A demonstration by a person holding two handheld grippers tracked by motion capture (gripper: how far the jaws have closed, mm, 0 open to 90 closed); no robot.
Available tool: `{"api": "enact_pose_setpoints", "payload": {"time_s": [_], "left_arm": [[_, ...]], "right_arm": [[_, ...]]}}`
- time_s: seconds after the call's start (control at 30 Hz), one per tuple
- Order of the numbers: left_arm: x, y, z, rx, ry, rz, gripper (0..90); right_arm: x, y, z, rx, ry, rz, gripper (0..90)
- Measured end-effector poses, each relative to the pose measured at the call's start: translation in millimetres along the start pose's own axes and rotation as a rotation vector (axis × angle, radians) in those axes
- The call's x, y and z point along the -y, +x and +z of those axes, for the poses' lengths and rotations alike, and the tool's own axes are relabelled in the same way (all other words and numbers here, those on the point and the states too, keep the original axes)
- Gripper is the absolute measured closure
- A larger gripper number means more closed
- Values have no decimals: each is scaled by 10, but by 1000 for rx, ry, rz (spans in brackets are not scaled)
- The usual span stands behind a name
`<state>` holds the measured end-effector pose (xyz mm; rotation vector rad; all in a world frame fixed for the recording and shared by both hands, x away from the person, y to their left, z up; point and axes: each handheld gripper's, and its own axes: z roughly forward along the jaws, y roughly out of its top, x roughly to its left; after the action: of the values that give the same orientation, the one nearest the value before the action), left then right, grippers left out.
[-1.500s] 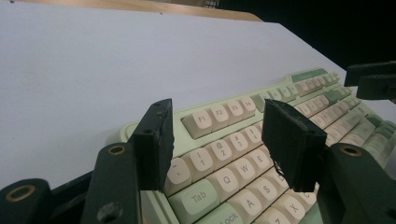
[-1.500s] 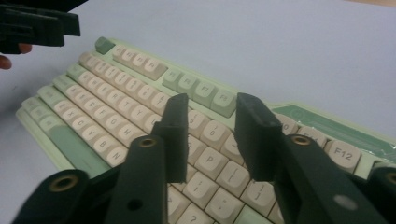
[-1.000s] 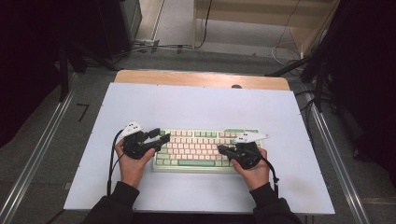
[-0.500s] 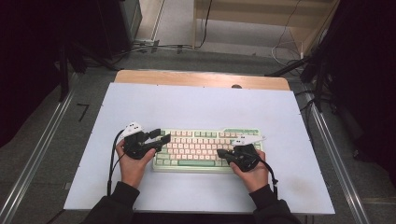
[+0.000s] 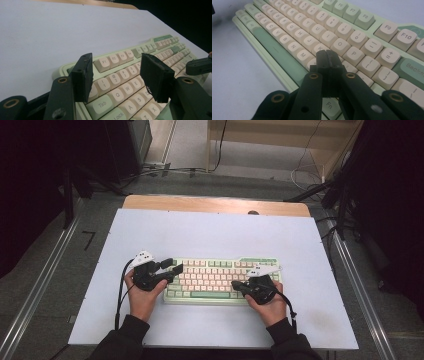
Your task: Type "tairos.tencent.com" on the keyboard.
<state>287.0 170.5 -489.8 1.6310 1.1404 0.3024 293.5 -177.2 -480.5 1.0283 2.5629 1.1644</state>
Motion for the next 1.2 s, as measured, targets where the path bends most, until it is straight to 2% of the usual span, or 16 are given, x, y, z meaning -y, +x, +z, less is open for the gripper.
{"api": "enact_pose_setpoints", "payload": {"time_s": [0.1,0.17,0.23,0.3,0.43,0.5,0.57,0.63,0.7,0.8,1.0,1.1,1.2], "left_arm": [[1,-2,0,1,1,0,453],[1,-6,1,3,2,-1,453],[1,-7,-1,5,2,4,453],[0,-6,-1,5,0,0,453],[-1,-4,-2,5,-2,-1,452],[0,-6,0,6,1,2,452],[1,-8,2,6,4,5,453],[3,-13,6,9,2,4,453],[3,-15,9,13,2,3,453],[4,-22,11,13,1,2,453],[7,-38,21,24,7,3,457],[12,-54,39,34,17,8,456],[22,-79,69,41,30,16,447]], "right_arm": [[4,1,10,7,7,-3,881],[21,11,47,26,37,-18,881],[15,11,47,19,34,-12,881],[4,4,3,0,-3,-2,881],[-13,-40,-114,-1,-98,32,874],[-7,-91,-158,1,-154,58,750],[0,-153,-195,7,-201,107,615],[15,-214,-214,51,-243,154,417],[38,-275,-228,80,-255,192,391],[61,-343,-248,83,-266,232,371],[60,-346,-233,80,-259,232,352],[55,-340,-212,72,-246,228,312],[52,-333,-192,83,-238,232,298]]}}
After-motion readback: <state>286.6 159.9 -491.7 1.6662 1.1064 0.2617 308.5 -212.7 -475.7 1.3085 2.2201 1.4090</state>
